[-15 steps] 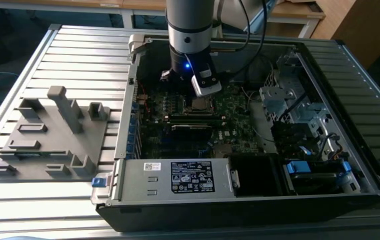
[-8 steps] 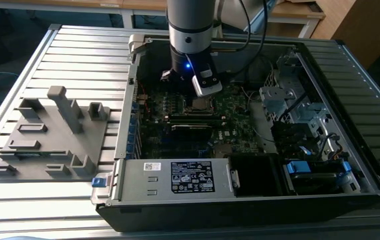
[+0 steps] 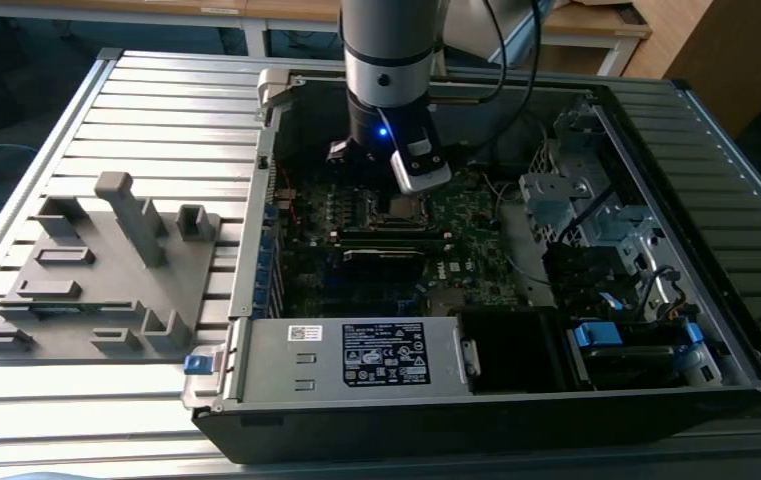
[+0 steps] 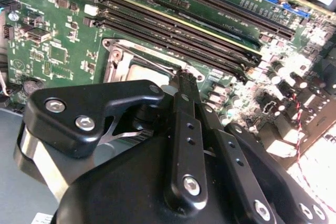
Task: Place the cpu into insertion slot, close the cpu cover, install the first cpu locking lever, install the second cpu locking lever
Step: 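Install the second cpu locking lever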
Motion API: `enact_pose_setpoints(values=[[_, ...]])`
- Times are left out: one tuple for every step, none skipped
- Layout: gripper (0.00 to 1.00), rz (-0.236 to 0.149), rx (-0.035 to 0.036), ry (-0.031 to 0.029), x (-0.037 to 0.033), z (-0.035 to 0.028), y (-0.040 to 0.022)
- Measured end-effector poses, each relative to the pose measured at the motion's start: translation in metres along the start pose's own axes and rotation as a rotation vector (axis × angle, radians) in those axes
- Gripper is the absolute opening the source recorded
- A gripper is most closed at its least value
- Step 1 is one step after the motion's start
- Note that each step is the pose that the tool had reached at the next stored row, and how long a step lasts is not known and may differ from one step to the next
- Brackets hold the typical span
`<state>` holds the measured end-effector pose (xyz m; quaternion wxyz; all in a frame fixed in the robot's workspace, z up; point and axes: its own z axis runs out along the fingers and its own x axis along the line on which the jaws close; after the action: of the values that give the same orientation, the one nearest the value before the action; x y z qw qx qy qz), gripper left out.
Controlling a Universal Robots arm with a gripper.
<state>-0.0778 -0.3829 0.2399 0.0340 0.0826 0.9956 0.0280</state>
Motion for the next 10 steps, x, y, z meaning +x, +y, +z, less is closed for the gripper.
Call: enact_pose_setpoints(values=[[0.11, 0.0, 0.0, 0.0, -0.0004, 0.0, 0.0001], [0.11, 0.0, 0.0, 0.0, -0.0005, 0.0, 0.0001], [0.11, 0.0, 0.0, 0.0, -0.0005, 0.0, 0.0001], [0.11, 0.0, 0.0001, 0.0, -0.0005, 0.0001, 0.0001], [0.11, 0.0, 0.0002, 0.0, -0.0005, 0.0003, 0.0001], [0.11, 0.0, 0.0003, -0.0001, -0.0005, 0.0006, 0.0001], [0.11, 0.0, 0.0003, -0.0001, -0.0005, 0.001, 0.0001], [0.11, 0.0, 0.0004, -0.0001, -0.0005, 0.0014, 0.0001], [0.11, 0.0, 0.0004, -0.0001, -0.0005, 0.0018, 0.0], [0.11, 0.0, 0.0005, -0.0001, -0.0004, 0.0021, 0.0]])
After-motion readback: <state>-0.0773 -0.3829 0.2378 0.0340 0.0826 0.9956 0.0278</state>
